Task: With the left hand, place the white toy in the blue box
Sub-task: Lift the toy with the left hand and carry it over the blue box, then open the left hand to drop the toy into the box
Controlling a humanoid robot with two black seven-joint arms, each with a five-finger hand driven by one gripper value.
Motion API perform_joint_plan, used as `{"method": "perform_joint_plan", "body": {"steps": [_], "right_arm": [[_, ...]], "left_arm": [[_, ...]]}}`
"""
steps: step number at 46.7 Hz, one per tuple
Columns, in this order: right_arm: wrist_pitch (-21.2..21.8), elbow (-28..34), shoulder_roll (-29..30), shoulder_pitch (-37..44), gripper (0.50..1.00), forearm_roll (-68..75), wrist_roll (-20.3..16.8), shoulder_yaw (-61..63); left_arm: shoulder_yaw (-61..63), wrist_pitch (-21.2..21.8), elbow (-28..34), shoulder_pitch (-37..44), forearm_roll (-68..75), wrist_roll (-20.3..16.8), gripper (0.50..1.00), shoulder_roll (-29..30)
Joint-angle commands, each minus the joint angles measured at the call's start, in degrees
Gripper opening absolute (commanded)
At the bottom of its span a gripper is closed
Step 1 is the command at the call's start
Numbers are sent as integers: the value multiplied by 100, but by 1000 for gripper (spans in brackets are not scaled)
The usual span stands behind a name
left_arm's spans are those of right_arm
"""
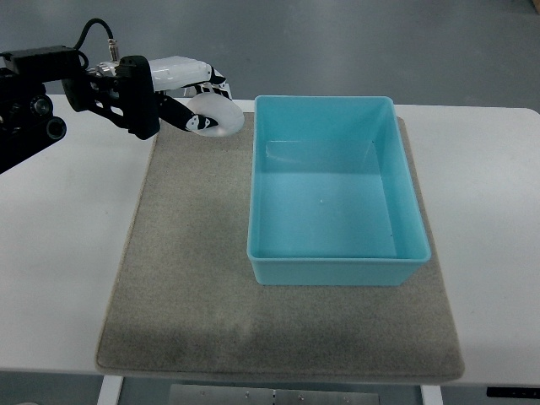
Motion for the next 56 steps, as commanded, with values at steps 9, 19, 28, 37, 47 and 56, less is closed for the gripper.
{"method": "perform_joint_plan", "body": {"steps": [9,19,28,37,47,56], "right_arm": [[0,0,0,-1,936,-8,0,0],[0,0,0,-1,936,0,0,0],[0,0,0,-1,936,0,0,0],[0,0,0,-1,936,0,0,0],[0,0,0,-1,936,0,0,0],[0,0,0,-1,936,0,0,0]], "left_arm": [[-9,31,39,-59,-15,14,615,-533],[-9,57,39,11,-15,23,615,-815],[-9,57,47,55,-15,58,626,-1061],[8,57,47,116,-24,58,773,-1175],[8,84,47,222,-32,58,879,-1219],[8,84,47,231,-41,58,881,-1219]]}}
